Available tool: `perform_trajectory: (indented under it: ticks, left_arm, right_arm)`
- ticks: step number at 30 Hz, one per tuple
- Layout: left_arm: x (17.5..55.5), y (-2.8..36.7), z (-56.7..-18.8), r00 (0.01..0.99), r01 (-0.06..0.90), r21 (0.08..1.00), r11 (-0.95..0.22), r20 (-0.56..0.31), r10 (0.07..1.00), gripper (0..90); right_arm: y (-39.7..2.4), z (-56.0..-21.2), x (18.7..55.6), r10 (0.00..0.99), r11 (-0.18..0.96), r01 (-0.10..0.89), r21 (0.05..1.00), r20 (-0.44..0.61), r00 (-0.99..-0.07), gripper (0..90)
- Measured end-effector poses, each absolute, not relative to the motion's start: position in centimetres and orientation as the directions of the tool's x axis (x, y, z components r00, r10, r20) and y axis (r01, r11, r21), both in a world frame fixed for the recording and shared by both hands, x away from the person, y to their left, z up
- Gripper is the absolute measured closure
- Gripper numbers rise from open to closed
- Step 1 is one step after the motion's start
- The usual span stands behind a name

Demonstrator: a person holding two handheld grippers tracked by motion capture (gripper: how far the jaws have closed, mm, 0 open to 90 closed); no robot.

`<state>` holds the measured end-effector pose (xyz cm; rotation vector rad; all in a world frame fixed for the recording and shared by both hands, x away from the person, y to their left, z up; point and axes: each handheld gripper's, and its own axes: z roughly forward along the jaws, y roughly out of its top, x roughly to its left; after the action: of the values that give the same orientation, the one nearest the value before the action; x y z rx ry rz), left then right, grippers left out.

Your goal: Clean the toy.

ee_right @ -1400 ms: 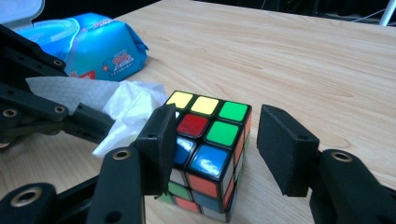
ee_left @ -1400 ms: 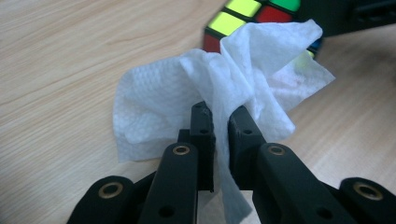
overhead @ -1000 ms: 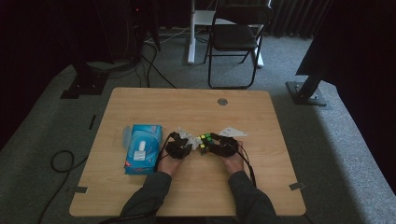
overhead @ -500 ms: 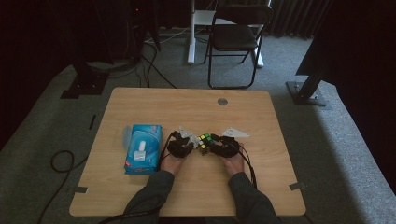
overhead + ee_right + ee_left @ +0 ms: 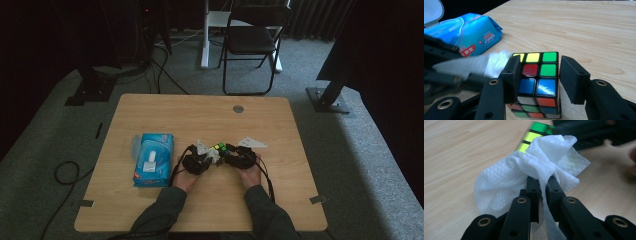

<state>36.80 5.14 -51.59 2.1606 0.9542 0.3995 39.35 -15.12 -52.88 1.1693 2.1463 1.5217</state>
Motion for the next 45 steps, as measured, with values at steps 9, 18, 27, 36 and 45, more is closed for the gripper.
perform_trajectory:
  ticks: [9, 18, 27, 36, 45]
  left_arm:
    - [38.0, 5.7, -51.7, 0.646, 0.535, 0.728, -0.429, -0.025, 0.763, 83.5]
    - [39.4, 5.9, -53.2, 0.595, 0.611, 0.685, -0.397, -0.067, 0.801, 83.6]
    - [37.1, 4.8, -53.4, 0.658, 0.566, 0.696, -0.442, -0.058, 0.751, 83.5]
    - [36.4, 4.1, -53.5, 0.698, 0.528, 0.693, -0.491, -0.025, 0.716, 82.9]
    - [38.9, 5.7, -52.7, 0.599, 0.581, 0.698, -0.418, -0.020, 0.801, 82.6]
  right_arm:
    - [-15.1, -52.9, 39.3, 0.737, 0.121, 0.460, 0.880, 0.231, -0.635, 52.4]
    - [-15.0, -52.9, 39.2, 0.743, 0.111, 0.463, 0.879, 0.236, -0.626, 52.2]
    - [-14.9, -53.0, 39.1, 0.749, 0.096, 0.463, 0.881, 0.242, -0.616, 52.2]
    - [-15.0, -53.0, 39.1, 0.748, 0.097, 0.464, 0.880, 0.243, -0.617, 52.5]
    - [-15.1, -53.0, 39.2, 0.745, 0.098, 0.466, 0.880, 0.245, -0.620, 52.5]
